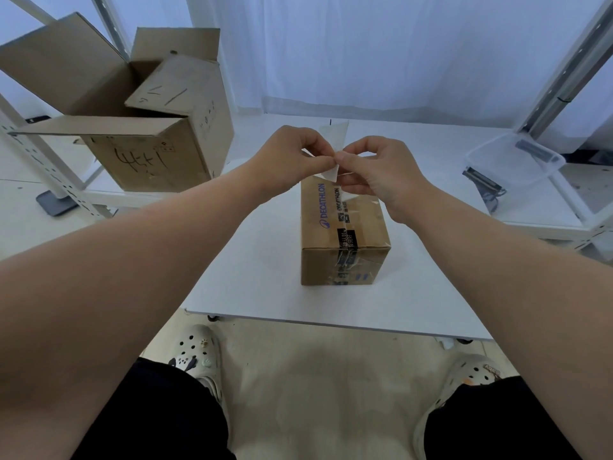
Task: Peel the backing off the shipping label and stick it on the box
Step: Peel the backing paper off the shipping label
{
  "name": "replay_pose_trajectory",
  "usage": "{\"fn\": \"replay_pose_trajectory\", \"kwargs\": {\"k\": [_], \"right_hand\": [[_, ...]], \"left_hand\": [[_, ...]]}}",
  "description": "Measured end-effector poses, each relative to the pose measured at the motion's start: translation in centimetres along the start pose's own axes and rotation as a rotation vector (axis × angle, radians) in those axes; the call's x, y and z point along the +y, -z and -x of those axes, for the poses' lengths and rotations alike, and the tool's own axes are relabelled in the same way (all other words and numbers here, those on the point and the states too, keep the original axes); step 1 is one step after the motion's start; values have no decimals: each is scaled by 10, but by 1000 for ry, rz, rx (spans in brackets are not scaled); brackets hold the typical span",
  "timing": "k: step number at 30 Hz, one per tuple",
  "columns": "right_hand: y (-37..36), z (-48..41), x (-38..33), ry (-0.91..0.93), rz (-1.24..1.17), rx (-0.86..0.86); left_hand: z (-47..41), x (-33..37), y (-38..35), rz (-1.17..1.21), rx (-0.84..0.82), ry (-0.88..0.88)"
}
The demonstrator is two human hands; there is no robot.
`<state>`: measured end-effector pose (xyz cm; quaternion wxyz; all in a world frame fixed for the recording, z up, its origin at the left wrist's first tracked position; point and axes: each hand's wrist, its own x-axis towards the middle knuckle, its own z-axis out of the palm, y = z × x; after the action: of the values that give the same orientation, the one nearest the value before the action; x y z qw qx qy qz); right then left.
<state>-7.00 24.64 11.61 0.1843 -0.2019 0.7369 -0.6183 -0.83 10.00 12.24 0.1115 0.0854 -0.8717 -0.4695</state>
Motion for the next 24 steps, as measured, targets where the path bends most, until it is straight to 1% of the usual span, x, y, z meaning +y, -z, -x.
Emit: {"fn": "replay_pose_trajectory", "kwargs": {"k": [8, 15, 21, 24], "right_hand": [[1, -1, -1, 1, -9, -13], [3, 0, -3, -12, 0, -40], [4, -2, -1, 43, 46, -23], [4, -4, 1, 90, 135, 6]], "left_hand": [[2, 3, 1, -62, -3, -48], [1, 5, -1, -71, -19, -5], [-1, 3, 1, 12, -42, 64], [0, 2, 1, 36, -67, 55]]}}
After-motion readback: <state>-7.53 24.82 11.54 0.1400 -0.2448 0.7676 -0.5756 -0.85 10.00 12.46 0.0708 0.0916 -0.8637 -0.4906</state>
